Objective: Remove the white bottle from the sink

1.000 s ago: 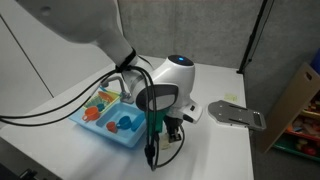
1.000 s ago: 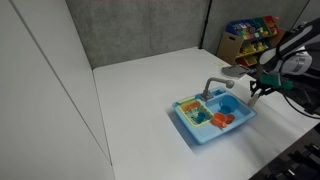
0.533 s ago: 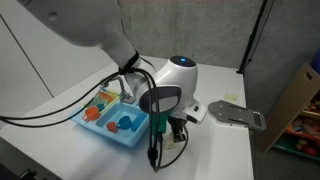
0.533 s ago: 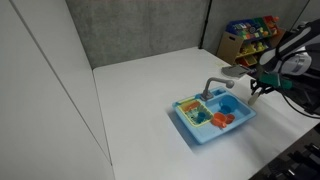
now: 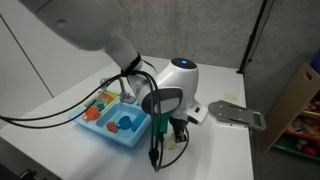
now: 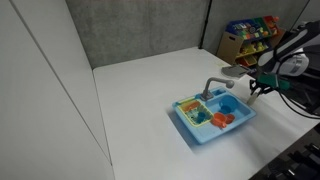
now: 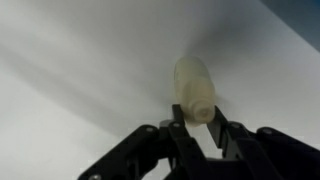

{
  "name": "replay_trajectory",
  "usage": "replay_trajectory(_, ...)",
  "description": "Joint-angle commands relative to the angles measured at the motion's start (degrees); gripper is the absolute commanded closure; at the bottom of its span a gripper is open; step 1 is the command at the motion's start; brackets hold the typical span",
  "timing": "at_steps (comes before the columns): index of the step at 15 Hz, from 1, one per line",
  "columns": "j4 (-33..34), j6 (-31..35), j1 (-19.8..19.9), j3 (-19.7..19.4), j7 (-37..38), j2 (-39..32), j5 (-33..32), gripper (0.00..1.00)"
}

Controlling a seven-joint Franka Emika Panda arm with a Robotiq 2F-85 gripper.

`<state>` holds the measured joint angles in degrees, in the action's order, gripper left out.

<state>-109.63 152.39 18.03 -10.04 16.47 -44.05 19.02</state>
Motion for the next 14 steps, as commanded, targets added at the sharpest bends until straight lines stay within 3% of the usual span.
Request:
replay_trajectory(1, 2.12, -0.24, -0.28, -0.53, 1.21, -1.4, 0.35, 0.91)
replay_trajectory(3, 2.33, -0.22, -0.25, -0.54, 1.26, -1.6, 0.37, 0.91)
replay_trajectory(5, 2.39, -0.16, -0.17, -0.49, 1.19, -1.6, 0.44, 0.46)
replay_trajectory(7, 2.3, -0.17, -0.11, -0.4, 1.03, -1.46, 0.45, 0.37)
replay_trajectory(11, 1.93, -0.54, 0.14, -0.08, 0.42, -0.91, 0.47, 0.04)
replay_trajectory(14, 1.12, -1.54, 0.01, -0.14, -0.12, 0.03, -0.02, 0.0)
